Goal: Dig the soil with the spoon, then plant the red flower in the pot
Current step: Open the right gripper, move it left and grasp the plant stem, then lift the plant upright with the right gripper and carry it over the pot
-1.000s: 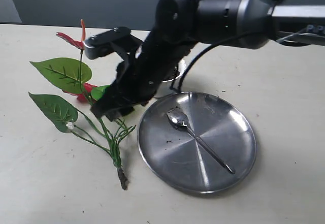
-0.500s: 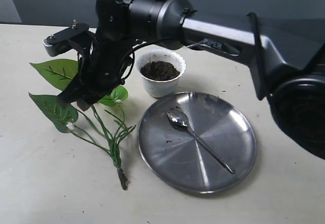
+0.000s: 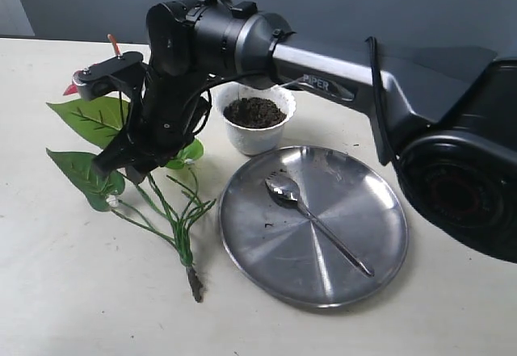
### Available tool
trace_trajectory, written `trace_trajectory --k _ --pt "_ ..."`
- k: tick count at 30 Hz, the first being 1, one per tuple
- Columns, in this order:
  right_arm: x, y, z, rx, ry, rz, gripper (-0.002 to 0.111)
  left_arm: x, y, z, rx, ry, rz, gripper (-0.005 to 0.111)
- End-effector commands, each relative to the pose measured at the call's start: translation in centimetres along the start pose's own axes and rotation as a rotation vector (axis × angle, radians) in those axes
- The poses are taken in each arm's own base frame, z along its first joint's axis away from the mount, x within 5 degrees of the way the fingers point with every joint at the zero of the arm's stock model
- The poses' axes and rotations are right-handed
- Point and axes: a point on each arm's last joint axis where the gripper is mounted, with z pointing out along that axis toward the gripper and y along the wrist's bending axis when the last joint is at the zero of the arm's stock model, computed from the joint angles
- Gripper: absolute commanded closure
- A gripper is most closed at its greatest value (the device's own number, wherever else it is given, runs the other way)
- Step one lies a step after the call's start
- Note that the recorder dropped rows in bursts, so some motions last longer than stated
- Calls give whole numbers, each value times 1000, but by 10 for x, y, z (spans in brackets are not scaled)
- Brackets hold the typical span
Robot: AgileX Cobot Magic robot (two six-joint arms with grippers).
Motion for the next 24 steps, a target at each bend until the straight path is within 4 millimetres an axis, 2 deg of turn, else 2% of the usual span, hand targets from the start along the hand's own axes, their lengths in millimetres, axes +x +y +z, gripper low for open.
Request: trace_trajectory --k 1,4,5,7,9,10,12,13,14,15,19,21,24 --pt "2 -5 16 16 18 -3 66 -2 0 0 6 -17 -5 106" --pt "5 -7 25 15 36 0 70 -2 0 0 6 -17 -5 106" --pt "5 -7 26 15 38 1 75 -2 0 0 6 -17 -5 106" --pt "5 -7 26 15 38 1 88 -2 0 0 6 -17 -5 106" --pt "5 -6 26 10 35 3 108 -2 0 0 6 -17 -5 106" --pt "4 -6 23 10 28 3 108 -2 0 0 6 -17 -5 106" --pt "-13 -2 -3 15 -80 -7 108 -2 0 0 6 -17 -5 106" --pt "-28 1 -28 18 -229 -2 108 -2 0 0 6 -17 -5 106" --pt "-35 3 -42 31 -314 -5 108 -2 0 0 6 -17 -5 106" --pt "-46 5 -65 49 -441 -11 108 -2 0 0 6 -17 -5 106" --pt "-68 1 -125 142 -798 -35 108 -2 0 0 6 -17 -5 106" --pt "-68 -21 -145 173 -858 23 108 -2 0 0 6 -17 -5 106" --pt "-56 -66 -160 236 -822 89 108 -2 0 0 6 -17 -5 106"
